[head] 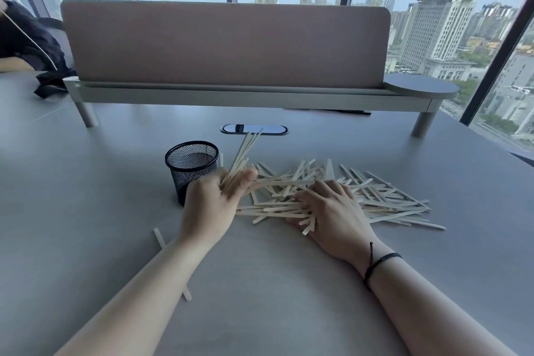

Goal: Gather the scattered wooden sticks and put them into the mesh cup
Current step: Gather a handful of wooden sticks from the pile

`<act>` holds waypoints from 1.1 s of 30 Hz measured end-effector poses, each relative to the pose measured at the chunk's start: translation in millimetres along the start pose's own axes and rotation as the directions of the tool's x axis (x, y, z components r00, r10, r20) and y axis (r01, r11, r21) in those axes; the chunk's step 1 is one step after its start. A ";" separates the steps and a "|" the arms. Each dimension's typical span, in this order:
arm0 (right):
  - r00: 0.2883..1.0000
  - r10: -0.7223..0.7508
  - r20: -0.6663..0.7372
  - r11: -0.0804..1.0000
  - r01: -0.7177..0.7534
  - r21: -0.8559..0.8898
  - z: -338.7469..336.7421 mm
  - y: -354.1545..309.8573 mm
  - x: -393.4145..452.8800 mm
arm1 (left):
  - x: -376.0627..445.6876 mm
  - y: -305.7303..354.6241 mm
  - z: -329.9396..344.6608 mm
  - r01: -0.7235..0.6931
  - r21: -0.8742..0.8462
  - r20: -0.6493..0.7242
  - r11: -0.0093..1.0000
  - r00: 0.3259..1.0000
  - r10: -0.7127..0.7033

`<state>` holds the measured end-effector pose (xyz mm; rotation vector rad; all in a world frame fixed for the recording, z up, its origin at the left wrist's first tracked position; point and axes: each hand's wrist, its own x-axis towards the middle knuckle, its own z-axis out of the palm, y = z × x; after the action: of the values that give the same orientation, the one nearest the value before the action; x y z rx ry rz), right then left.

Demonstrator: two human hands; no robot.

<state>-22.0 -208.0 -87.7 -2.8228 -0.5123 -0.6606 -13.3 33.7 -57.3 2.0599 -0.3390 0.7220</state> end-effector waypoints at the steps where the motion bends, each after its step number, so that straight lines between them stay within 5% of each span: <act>1: 1.000 0.002 -0.003 1.000 -0.002 -0.003 0.3 -0.4 -0.4 | -0.6 0.7 -0.5 0.013 -0.005 0.013 1.000 1.000 -0.013; 24: 0.969 -0.129 -0.213 0.987 0.146 0.064 -6.1 -4.3 1.2 | -0.5 -4.2 -4.5 0.114 0.037 0.108 0.993 0.987 -0.117; 30: 0.968 -0.002 -0.250 0.989 0.039 0.146 -6.6 -12.8 4.0 | 1.0 1.4 -3.5 0.156 -0.042 0.054 0.987 0.987 -0.153; 33: 0.987 0.002 -0.162 0.993 0.017 0.118 -2.6 -20.1 6.6 | 1.5 4.1 -1.1 0.185 -0.132 0.073 0.974 0.982 -0.176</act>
<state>-25.1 -188.3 -80.2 -2.6292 -0.5151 -0.8242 -14.5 32.3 -53.2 1.9540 -0.2258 0.5121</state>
